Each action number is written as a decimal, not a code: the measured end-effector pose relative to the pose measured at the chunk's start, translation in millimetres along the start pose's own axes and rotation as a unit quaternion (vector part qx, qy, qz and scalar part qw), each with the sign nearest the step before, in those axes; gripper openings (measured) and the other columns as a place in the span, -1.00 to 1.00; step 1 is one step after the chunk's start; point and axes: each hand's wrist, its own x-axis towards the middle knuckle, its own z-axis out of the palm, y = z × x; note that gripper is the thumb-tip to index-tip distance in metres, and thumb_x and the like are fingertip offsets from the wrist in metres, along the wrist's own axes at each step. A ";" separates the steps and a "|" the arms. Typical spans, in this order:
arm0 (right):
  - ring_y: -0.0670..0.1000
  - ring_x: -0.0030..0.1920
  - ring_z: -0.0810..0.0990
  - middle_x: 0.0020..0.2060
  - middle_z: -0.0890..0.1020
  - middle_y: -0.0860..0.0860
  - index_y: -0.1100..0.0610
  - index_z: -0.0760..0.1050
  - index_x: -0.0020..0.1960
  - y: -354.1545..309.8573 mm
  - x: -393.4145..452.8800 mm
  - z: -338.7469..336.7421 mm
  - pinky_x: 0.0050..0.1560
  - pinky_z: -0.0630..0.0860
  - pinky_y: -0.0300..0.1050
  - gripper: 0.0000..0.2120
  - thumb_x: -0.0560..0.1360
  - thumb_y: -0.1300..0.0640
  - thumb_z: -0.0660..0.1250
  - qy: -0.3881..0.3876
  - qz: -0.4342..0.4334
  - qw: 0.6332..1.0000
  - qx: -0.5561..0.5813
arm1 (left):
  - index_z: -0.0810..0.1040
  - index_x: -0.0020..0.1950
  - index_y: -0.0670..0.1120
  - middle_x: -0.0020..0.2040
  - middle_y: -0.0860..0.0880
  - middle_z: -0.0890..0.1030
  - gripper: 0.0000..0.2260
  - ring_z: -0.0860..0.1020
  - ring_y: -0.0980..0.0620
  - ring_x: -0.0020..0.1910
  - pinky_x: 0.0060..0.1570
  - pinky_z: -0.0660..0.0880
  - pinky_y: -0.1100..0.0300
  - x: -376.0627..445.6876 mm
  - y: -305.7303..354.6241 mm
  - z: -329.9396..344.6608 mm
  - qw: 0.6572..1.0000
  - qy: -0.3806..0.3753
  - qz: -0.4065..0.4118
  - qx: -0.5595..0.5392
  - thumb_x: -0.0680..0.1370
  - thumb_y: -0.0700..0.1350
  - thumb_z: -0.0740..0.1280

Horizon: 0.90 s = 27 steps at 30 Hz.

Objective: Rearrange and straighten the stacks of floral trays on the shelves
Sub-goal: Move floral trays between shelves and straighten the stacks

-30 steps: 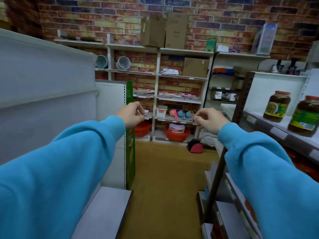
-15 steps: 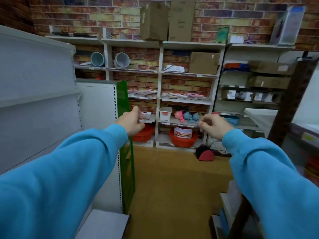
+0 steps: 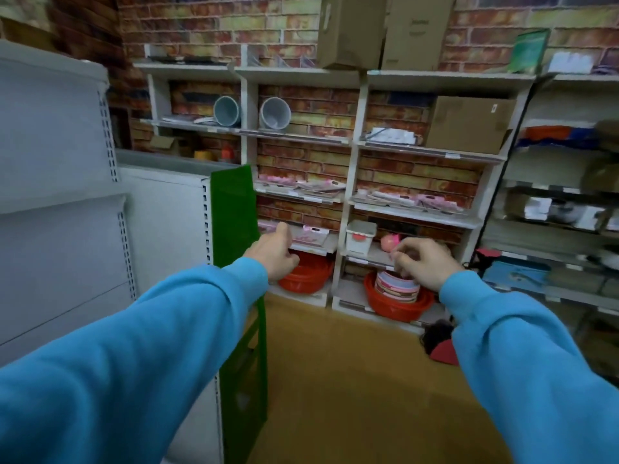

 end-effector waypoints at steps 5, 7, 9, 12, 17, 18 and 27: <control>0.05 -0.18 0.67 -0.21 0.69 0.06 0.03 0.54 -0.09 52.4 100.9 19.7 -0.26 0.53 -0.19 -0.88 0.57 0.10 0.24 0.008 0.011 1.000 0.007 | 0.35 0.08 -0.02 -0.07 -0.08 0.62 -0.74 0.60 -0.12 -0.06 0.04 0.56 -0.09 103.8 -9.8 53.1 0.999 -0.008 0.005 -0.042 0.48 -0.04 0.35; 0.05 -0.19 0.66 -0.22 0.68 0.05 0.03 0.53 -0.09 75.0 142.1 26.9 -0.26 0.51 -0.17 -0.88 0.57 0.10 0.23 -0.002 0.017 1.000 -0.013 | 0.30 0.13 0.02 -0.10 -0.05 0.62 -0.70 0.59 -0.10 -0.09 0.00 0.57 -0.10 147.6 -14.6 76.3 0.998 -0.009 0.014 -0.053 0.48 -0.03 0.34; 0.05 -0.21 0.65 -0.25 0.67 0.04 0.02 0.54 -0.07 100.1 190.8 34.0 -0.26 0.50 -0.16 -0.89 0.56 0.09 0.24 -0.009 0.018 0.999 -0.049 | 0.27 0.17 0.02 -0.10 -0.05 0.61 -0.65 0.58 -0.11 -0.08 0.00 0.56 -0.09 201.5 -21.2 100.4 0.997 -0.005 0.024 -0.069 0.48 -0.03 0.34; 0.07 -0.20 0.64 -0.27 0.68 0.04 0.04 0.54 -0.09 132.1 261.3 34.1 -0.19 0.49 -0.15 -0.92 0.53 0.11 0.27 -0.002 0.035 0.995 -0.091 | 0.31 0.16 0.01 -0.08 -0.05 0.61 -0.67 0.58 -0.11 -0.04 0.02 0.53 -0.02 286.6 -23.6 128.4 0.995 -0.019 0.029 -0.098 0.48 -0.02 0.35; 0.08 -0.13 0.67 -0.23 0.70 0.05 0.02 0.57 -0.11 184.8 359.9 9.1 -0.03 0.61 0.02 -0.92 0.49 0.08 0.29 0.028 0.064 0.992 -0.109 | 0.35 0.21 -0.05 0.04 -0.11 0.62 -0.61 0.57 -0.18 0.09 0.10 0.51 -0.01 421.4 -1.2 171.2 0.993 -0.045 0.029 -0.108 0.46 0.02 0.38; 0.06 -0.15 0.67 -0.24 0.70 0.04 -0.02 0.56 -0.15 197.6 375.8 4.1 -0.05 0.62 0.02 -0.93 0.49 0.06 0.31 0.033 0.069 0.991 -0.109 | 0.33 0.25 -0.05 0.07 -0.13 0.61 -0.56 0.55 -0.19 0.12 0.14 0.50 -0.05 445.4 6.4 180.8 0.992 -0.043 0.026 -0.115 0.46 0.05 0.38; 0.06 -0.19 0.64 -0.25 0.68 0.05 0.01 0.52 -0.15 348.5 503.3 -22.9 -0.10 0.62 0.05 -0.78 0.48 -0.14 0.30 0.068 0.136 0.984 -0.092 | 0.30 0.24 0.00 0.11 -0.14 0.58 -0.55 0.54 -0.22 0.13 0.14 0.49 -0.05 630.8 73.8 287.3 0.988 -0.066 0.070 -0.117 0.45 0.12 0.36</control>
